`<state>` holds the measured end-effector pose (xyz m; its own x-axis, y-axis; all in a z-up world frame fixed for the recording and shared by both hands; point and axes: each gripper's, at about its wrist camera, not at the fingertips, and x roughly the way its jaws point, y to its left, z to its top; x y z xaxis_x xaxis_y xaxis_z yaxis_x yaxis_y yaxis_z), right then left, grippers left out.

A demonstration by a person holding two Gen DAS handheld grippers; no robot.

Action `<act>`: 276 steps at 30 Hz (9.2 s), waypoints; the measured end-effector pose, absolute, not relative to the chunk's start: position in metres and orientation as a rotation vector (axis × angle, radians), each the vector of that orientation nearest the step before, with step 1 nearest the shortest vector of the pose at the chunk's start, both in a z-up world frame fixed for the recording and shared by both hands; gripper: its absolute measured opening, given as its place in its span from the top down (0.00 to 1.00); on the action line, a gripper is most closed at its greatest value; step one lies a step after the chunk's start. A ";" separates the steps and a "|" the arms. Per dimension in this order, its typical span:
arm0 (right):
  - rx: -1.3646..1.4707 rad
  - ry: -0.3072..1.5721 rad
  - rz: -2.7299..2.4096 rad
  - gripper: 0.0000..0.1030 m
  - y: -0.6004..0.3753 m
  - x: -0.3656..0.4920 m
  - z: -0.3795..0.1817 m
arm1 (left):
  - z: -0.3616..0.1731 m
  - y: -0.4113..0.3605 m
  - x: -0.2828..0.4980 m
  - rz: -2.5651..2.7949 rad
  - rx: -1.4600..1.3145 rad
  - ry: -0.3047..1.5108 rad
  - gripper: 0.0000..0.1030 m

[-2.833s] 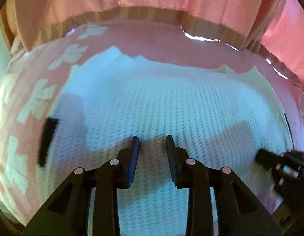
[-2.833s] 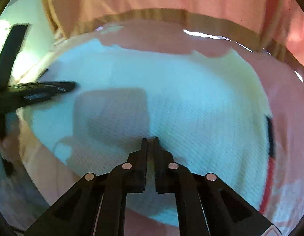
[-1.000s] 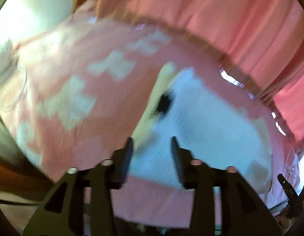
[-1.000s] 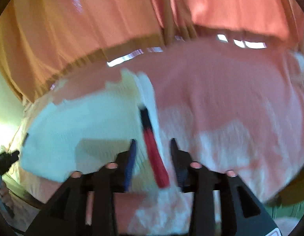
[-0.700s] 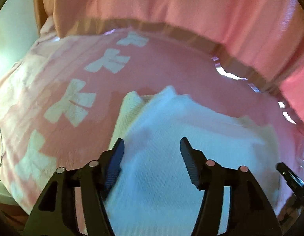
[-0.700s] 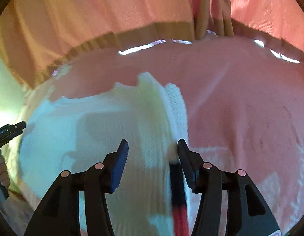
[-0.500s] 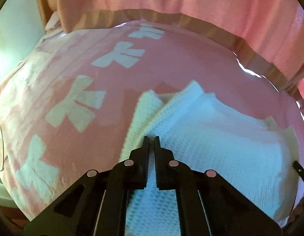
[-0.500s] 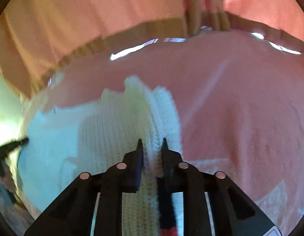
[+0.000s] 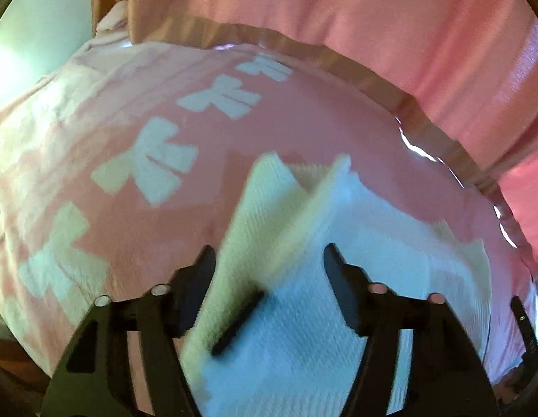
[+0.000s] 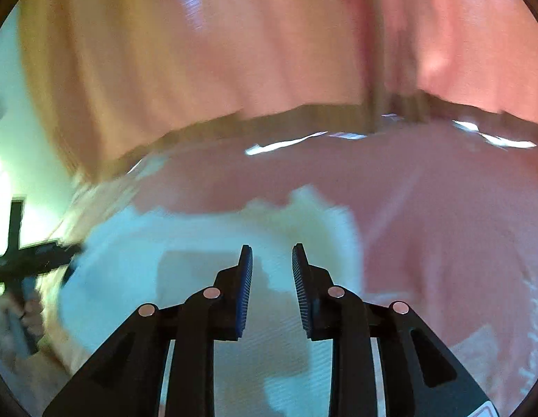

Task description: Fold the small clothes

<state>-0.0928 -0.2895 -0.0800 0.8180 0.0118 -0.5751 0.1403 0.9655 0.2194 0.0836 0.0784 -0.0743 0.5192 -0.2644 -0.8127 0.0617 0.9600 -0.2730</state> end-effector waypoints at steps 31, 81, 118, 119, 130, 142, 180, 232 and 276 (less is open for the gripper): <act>0.155 0.811 0.139 0.90 -0.167 -0.020 -0.123 | -0.103 0.090 0.068 -0.253 -0.341 1.098 0.24; 0.133 0.855 0.154 0.88 -0.153 -0.012 -0.132 | -0.073 0.080 0.097 -0.278 -0.496 1.046 0.80; 0.515 0.816 0.222 0.41 -0.292 -0.106 -0.071 | -0.089 -0.105 -0.075 -0.591 -0.022 0.975 0.38; 0.547 0.836 0.231 0.41 -0.289 -0.103 -0.077 | -0.092 -0.109 -0.075 -0.597 -0.013 0.973 0.45; 0.613 0.876 0.232 0.85 -0.270 -0.075 -0.102 | -0.087 -0.100 -0.076 -0.604 -0.059 0.973 0.45; 0.533 0.900 0.004 0.77 -0.342 -0.109 -0.107 | -0.072 -0.067 -0.062 -0.491 -0.137 0.971 0.33; 0.579 0.811 0.049 0.86 -0.316 -0.181 -0.111 | -0.120 -0.110 -0.080 -0.523 -0.054 1.086 0.46; 0.254 0.732 -0.106 0.88 -0.319 -0.124 -0.059 | -0.085 -0.147 -0.011 -0.478 0.096 0.949 0.32; 0.282 0.789 -0.156 1.00 -0.305 -0.155 -0.078 | -0.072 -0.113 -0.005 -0.411 0.016 0.892 0.25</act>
